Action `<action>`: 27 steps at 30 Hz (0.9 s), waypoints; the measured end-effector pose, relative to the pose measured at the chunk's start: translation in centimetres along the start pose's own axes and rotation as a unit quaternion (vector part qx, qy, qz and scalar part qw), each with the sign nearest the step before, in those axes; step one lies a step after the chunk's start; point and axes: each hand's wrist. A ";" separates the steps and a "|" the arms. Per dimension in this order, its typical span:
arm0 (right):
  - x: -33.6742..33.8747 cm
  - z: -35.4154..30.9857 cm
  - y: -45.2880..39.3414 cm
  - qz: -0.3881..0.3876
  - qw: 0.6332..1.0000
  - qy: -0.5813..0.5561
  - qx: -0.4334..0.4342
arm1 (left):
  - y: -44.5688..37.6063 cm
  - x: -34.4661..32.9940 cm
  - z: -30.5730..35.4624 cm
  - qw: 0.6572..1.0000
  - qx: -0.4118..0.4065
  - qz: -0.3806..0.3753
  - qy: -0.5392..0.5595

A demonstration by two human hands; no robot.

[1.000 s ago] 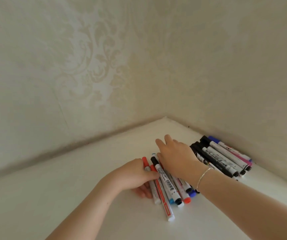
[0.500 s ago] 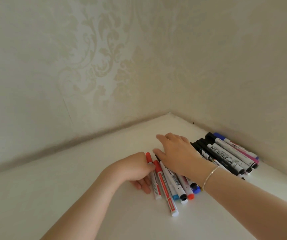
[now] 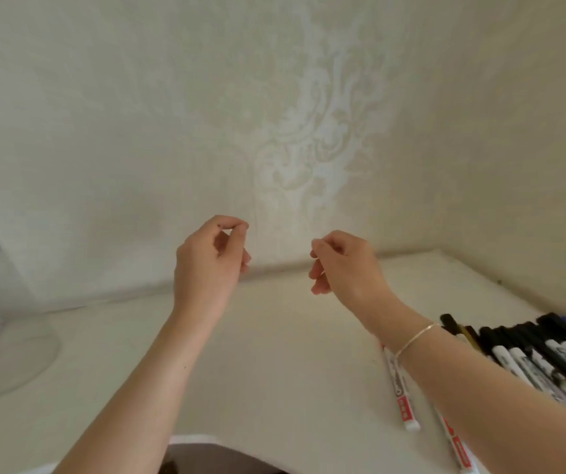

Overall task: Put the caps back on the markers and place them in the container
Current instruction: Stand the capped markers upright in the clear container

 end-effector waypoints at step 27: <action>-31.4 -5.6 3.6 -0.416 0.901 -0.048 0.115 | -1.0 21.5 -12.8 0.933 0.039 0.345 -0.100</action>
Point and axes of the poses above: each hand's wrist, its own y-axis away from the middle knuckle, its own x-axis out of the back of the hand, z = x × y
